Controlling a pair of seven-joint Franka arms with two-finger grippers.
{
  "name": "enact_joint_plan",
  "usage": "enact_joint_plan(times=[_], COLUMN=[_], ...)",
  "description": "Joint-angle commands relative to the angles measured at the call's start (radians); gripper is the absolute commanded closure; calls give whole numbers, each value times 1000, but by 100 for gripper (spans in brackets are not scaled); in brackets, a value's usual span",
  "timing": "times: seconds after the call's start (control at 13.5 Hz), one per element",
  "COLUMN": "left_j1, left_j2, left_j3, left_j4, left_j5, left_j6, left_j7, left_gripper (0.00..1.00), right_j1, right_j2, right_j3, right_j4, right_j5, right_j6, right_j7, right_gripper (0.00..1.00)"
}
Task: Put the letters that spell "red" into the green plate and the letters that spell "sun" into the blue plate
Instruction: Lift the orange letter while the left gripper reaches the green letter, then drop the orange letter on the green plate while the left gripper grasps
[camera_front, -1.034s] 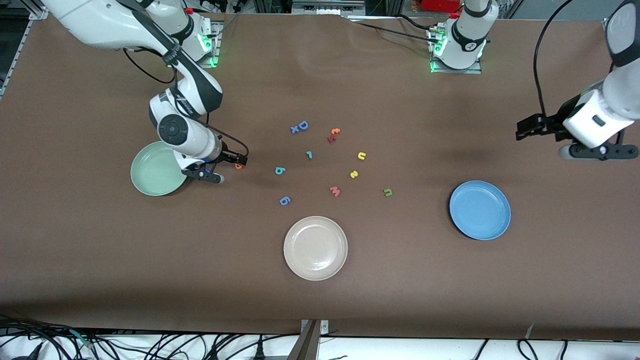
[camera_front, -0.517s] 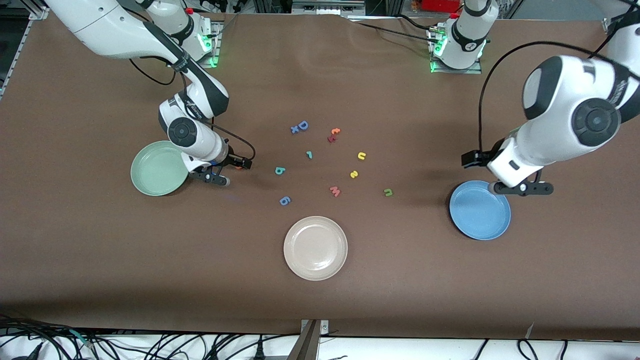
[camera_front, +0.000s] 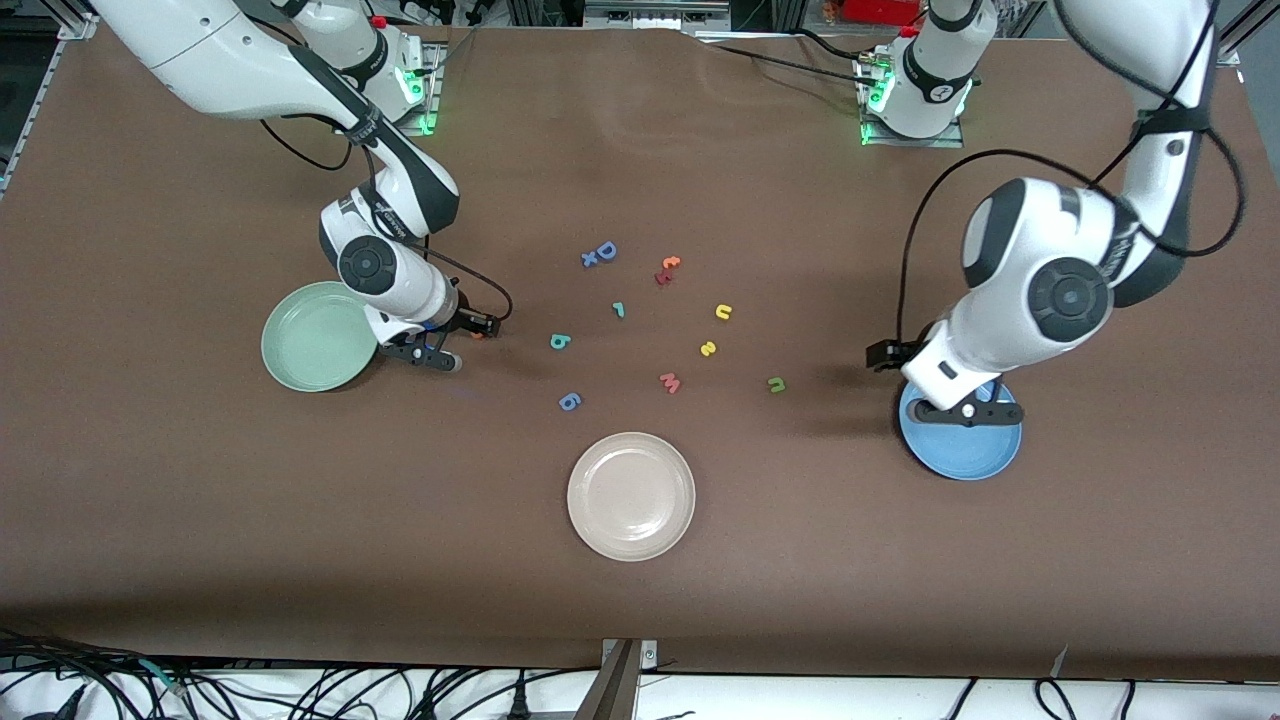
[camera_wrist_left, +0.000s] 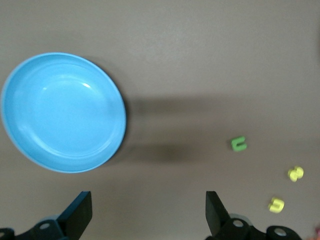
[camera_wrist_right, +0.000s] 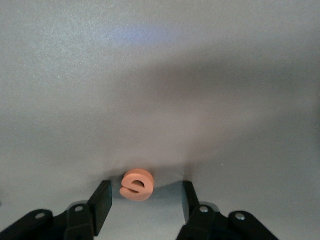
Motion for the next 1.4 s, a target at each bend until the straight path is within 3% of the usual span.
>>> enact_joint_plan(times=[0.0, 0.3, 0.44, 0.81, 1.03, 1.33], left_j1=[-61, -95, -110, -135, -140, -155], left_j2=[78, 150, 181, 258, 270, 284], left_j3=[4, 3, 3, -5, -5, -6], left_j4=[28, 28, 28, 30, 28, 28], left_j5=[-9, -17, -17, -63, -63, -63], left_j6=[65, 165, 207, 297, 298, 300], left_j7=[-129, -232, -252, -298, -324, -329], left_gripper=[0, 0, 0, 0, 0, 0], right_j1=[16, 18, 18, 6, -16, -98], right_j2=[9, 11, 9, -37, -118, -152], right_j3=[-9, -9, -10, -13, -24, -26], right_j4=[5, 5, 5, 14, 50, 119], right_j5=[-21, -21, -21, -21, -19, -13], right_j6=[23, 22, 22, -33, -206, -406], right_j7=[29, 29, 29, 22, -35, -213], right_gripper=[35, 66, 76, 76, 76, 76])
